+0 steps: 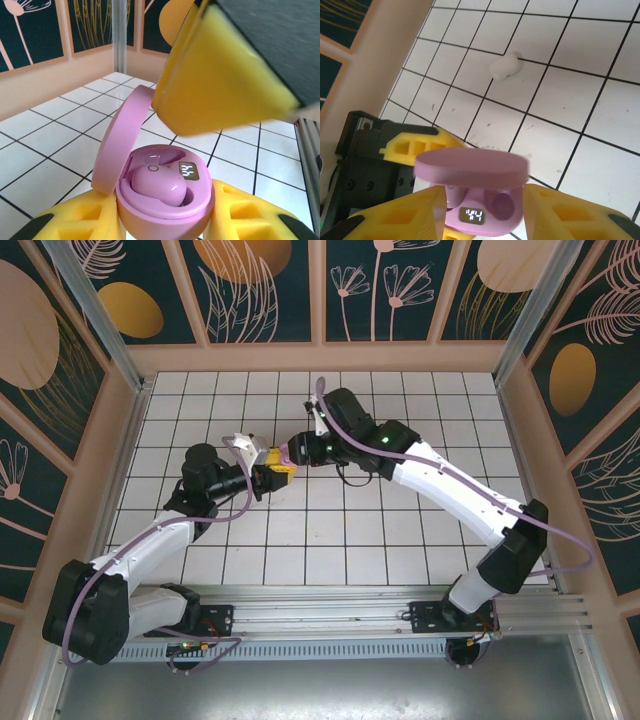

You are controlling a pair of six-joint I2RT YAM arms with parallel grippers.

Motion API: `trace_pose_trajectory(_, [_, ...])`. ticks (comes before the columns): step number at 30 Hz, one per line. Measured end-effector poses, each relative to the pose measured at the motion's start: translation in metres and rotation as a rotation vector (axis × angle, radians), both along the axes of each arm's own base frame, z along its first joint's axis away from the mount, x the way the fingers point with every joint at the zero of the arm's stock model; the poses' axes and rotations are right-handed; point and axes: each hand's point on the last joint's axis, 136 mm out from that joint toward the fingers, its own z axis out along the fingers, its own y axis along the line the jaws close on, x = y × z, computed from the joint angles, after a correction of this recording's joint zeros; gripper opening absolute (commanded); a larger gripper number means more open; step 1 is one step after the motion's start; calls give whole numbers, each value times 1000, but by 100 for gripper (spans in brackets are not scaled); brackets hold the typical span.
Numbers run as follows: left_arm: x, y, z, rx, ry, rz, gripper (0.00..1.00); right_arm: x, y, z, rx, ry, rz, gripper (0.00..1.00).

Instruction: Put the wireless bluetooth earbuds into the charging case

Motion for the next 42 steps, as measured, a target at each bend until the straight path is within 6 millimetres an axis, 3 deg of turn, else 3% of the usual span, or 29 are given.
trace_pose_trajectory(18, [-1,-7,5,-68,54,-45,0,8,-13,4,69,-1,-28,44])
trace_pose_trajectory(28, [-1,-14,-2,-116,152,-97,0,4,-29,25,121,-51,-50,44])
trace_pose_trajectory(37, [-2,-16,0,-142,180,-114,0,-7,-36,20,139,-59,-5,23])
trace_pose_trajectory(42, [-2,-16,4,-151,179,-121,0,-22,-32,6,140,-20,58,23])
